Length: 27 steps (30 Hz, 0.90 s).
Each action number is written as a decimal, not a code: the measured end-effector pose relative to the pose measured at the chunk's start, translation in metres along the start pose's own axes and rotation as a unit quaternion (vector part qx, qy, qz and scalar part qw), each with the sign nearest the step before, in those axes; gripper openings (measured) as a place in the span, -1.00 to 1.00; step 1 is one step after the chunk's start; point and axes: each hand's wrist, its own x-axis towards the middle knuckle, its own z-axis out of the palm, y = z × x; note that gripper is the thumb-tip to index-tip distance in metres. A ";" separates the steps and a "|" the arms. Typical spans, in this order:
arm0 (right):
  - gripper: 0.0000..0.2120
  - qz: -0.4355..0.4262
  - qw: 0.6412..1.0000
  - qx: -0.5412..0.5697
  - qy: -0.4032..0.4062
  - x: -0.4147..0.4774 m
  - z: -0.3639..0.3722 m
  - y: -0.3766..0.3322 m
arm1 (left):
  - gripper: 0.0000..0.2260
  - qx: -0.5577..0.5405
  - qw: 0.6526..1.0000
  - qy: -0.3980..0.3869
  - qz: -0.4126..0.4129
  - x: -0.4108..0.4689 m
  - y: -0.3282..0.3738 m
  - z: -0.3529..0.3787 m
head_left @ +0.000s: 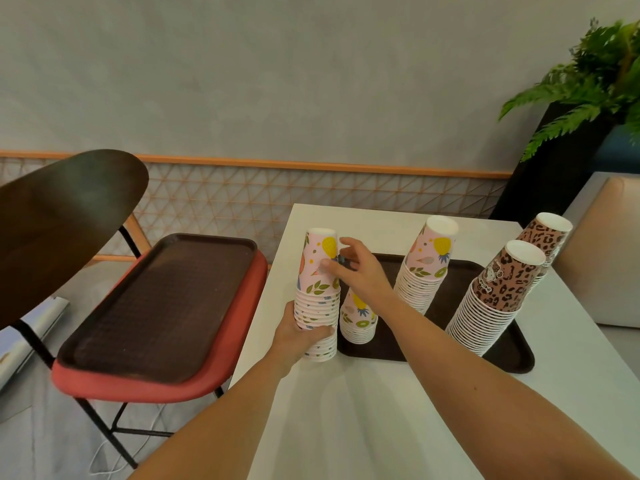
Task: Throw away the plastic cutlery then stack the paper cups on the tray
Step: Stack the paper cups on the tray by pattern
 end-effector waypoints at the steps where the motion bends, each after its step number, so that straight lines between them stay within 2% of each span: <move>1: -0.40 0.013 1.000 0.003 -0.028 0.001 0.003 -0.003 | -0.36 0.000 1.000 -0.001 0.002 0.000 0.000 0.000; 4: -0.38 0.062 0.994 0.002 -0.085 0.005 0.010 -0.010 | -0.34 0.003 1.000 0.001 0.004 0.000 0.002 -0.003; 7: -0.39 0.076 0.992 -0.002 -0.097 0.008 0.012 -0.012 | -0.35 0.000 1.000 0.001 0.002 -0.001 0.001 -0.006; 11: -0.45 0.061 0.995 -0.003 -0.083 0.008 0.013 -0.014 | -0.34 0.006 1.000 0.005 0.001 -0.003 0.000 -0.008; 20: -0.52 0.050 0.995 0.074 -0.049 0.012 0.007 -0.019 | -0.36 0.006 1.000 0.000 0.005 -0.004 -0.002 -0.009; 24: -0.56 0.032 0.995 0.094 -0.020 0.014 0.001 -0.028 | -0.30 0.005 1.000 -0.009 0.000 -0.005 -0.005 -0.007; 27: -0.58 0.016 0.994 0.107 0.011 0.018 -0.007 -0.038 | -0.35 0.019 1.000 -0.010 -0.006 -0.005 -0.004 -0.005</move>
